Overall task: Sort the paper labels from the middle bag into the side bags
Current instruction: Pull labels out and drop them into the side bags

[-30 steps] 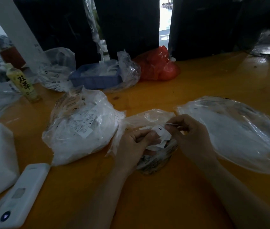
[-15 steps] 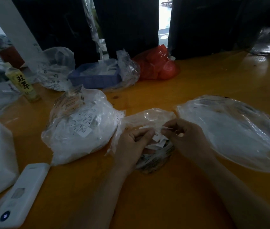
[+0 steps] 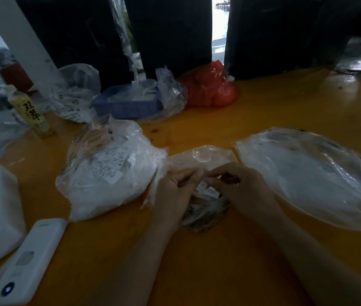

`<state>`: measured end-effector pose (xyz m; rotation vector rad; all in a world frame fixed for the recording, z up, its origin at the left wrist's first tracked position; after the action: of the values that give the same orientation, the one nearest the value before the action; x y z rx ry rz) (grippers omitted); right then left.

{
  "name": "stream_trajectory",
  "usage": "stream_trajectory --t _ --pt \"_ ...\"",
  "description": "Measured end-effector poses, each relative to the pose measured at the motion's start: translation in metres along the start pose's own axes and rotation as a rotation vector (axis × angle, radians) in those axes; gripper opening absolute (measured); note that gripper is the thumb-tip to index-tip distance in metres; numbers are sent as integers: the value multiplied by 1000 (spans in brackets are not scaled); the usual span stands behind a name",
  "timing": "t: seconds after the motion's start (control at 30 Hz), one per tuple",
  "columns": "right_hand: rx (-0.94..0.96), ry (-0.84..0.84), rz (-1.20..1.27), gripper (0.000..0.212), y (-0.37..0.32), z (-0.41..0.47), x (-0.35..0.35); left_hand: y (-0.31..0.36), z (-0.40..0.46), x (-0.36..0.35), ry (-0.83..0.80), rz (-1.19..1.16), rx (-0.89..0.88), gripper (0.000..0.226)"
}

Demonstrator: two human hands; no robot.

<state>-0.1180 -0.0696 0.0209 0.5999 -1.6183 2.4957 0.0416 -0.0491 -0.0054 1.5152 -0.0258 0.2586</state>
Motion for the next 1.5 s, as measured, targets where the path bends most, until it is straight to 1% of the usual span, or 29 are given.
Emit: stream_trajectory --t 0.03,0.1,0.17,0.23,0.3,0.37,0.43,0.5,0.53,0.57,0.6,0.67,0.73,0.77,0.83,0.87,0.93,1.0,1.1,1.13,1.2,1.23,1.3,1.33,1.4,1.43,1.47,1.5 --pt "1 1 0 13 1 0 0 0 0 0 -3 16 -11 12" --pt "8 44 23 13 2 -1 5 2 1 -2 -29 22 -31 15" --pt "-5 109 62 12 2 0 13 6 3 -2 -55 66 -63 27" --pt "-20 176 107 15 1 0 22 13 4 3 -46 176 -104 37" --pt "-27 248 117 15 0 -1 33 19 5 14 -1 247 -130 33" --pt "-26 347 38 12 -1 -3 52 35 4 37 123 325 -176 29" --pt "-28 409 -170 14 0 -3 72 60 1 76 353 414 -263 34" --pt "-114 344 -440 19 13 1 80 83 -4 120 609 566 -334 37" --pt "-185 297 -547 22 23 2 83 91 -6 137 705 659 -342 37" --pt "-256 265 -613 27 31 2 87 93 -6 151 759 747 -324 37" --pt "-323 247 -654 35 38 2 92 89 -3 161 770 829 -285 37" --pt "-435 219 -729 46 47 -2 103 72 9 169 700 978 -179 37" --pt "-561 175 -798 47 56 -7 111 56 20 167 607 1077 -111 32" --pt "-614 136 -845 43 59 -10 112 51 24 164 576 1124 -104 28" --pt "-646 77 -935 31 63 -14 111 49 31 157 534 1267 -123 21" --pt "-638 84 -947 27 63 -15 112 49 34 153 517 1334 -132 19" --pt "-603 130 -930 21 60 -14 115 45 40 150 475 1389 -100 21" --pt "-538 204 -885 22 56 -11 118 39 45 148 432 1390 -48 26" --pt "-473 300 -787 31 47 -7 122 36 47 142 389 1336 -72 33" --pt "-449 332 -798 33 42 -7 123 39 47 142 401 1294 -84 36" --pt "-445 388 -740 32 36 -9 127 46 42 147 478 1199 -93 42" --pt "-447 387 -641 29 40 -9 127 51 37 150 528 1171 -109 43" --pt "-469 379 -264 26 48 -8 121 64 27 152 635 1136 -175 44" --pt "-456 372 -116 24 49 -8 117 70 21 152 690 1114 -211 43" --pt "-492 490 221 29 56 -12 119 83 7 145 789 1052 -299 39" --pt "-530 539 378 32 61 -15 116 90 1 136 805 1014 -365 35" --pt "-559 553 522 31 65 -17 110 95 -5 124 792 967 -435 32" --pt "-574 518 652 27 66 -14 102 97 -10 109 747 899 -495 28"
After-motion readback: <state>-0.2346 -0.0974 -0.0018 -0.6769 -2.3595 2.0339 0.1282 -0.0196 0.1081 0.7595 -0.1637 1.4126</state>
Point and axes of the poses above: each hand's wrist, its own z-axis towards the middle knuckle, its own x-axis out of the back of the hand, y = z × x, the point moved 10 cm from there along z, towards the middle knuckle, and after that the axes turned 10 degrees about z, right-handed, at the moved point
